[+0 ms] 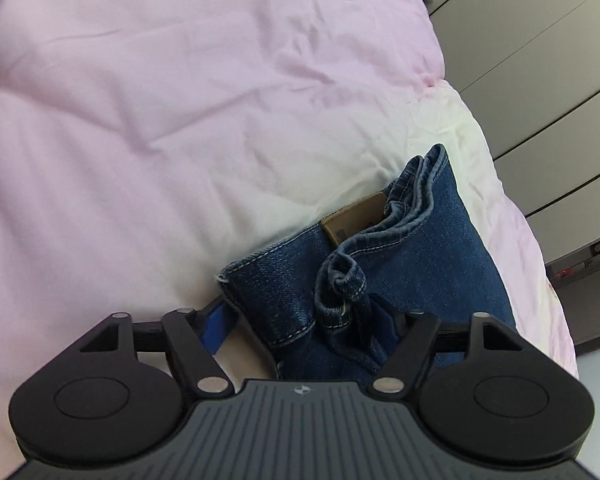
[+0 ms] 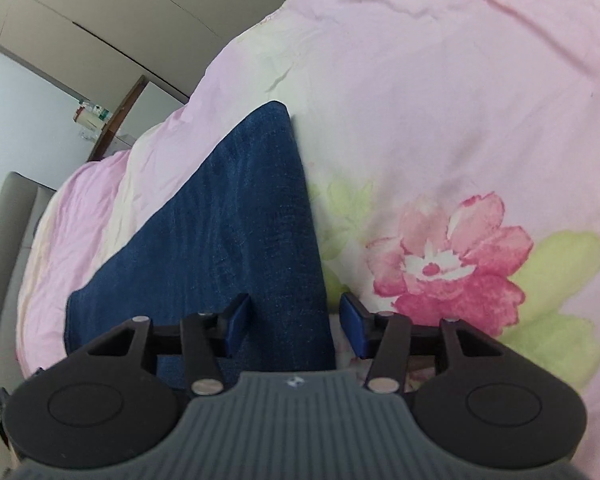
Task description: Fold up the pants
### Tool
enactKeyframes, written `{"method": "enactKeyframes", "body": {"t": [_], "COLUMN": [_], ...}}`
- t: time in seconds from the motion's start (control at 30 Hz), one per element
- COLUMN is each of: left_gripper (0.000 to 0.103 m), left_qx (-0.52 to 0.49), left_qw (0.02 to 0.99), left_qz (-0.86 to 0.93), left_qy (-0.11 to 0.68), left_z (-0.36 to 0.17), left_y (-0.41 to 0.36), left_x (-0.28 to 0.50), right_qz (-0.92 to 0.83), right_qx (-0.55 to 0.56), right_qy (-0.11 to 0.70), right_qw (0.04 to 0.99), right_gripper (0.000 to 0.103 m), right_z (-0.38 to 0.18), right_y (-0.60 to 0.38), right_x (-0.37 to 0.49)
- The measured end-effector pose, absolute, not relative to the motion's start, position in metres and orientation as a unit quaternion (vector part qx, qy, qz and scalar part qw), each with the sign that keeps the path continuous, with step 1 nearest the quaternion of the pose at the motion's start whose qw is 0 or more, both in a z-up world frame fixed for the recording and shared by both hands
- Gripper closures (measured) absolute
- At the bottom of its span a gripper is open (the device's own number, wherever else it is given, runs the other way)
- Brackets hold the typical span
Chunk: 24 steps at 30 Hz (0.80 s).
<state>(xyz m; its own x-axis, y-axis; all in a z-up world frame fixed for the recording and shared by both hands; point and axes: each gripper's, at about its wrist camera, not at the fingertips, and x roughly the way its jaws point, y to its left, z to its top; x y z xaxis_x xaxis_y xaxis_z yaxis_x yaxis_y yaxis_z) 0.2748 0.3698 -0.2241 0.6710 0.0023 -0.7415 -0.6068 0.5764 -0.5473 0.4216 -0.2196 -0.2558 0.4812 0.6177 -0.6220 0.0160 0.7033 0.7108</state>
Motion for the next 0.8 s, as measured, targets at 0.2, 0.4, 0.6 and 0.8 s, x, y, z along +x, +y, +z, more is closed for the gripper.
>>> {"method": "enactKeyframes", "body": {"t": [0.2,0.4,0.6,0.8], "left_gripper": [0.064,0.078,0.079,0.079], "left_qx": [-0.384,-0.318,-0.288,-0.279], "left_qw": [0.829,0.843,0.850,0.858], "left_qz": [0.196,0.209,0.177,0.131], "left_qy": [0.356,0.381,0.404,0.411], "left_z": [-0.208,-0.168,-0.143,-0.149], "left_y": [0.358,0.334,0.281,0.195], "left_x": [0.282,0.289,0.255,0.196], "right_qz": [0.209,0.200,0.184,0.132], "right_qx": [0.422,0.432,0.419,0.417], "right_qy": [0.485,0.468,0.454,0.464], "right_qw": [0.737,0.745,0.765,0.770], "right_gripper": [0.085,0.094,0.095,0.095], "right_z": [-0.274,-0.218,-0.153,-0.145], "right_y": [-0.225,-0.224,-0.257,-0.349], "right_x": [0.435,0.427,0.391,0.322]}}
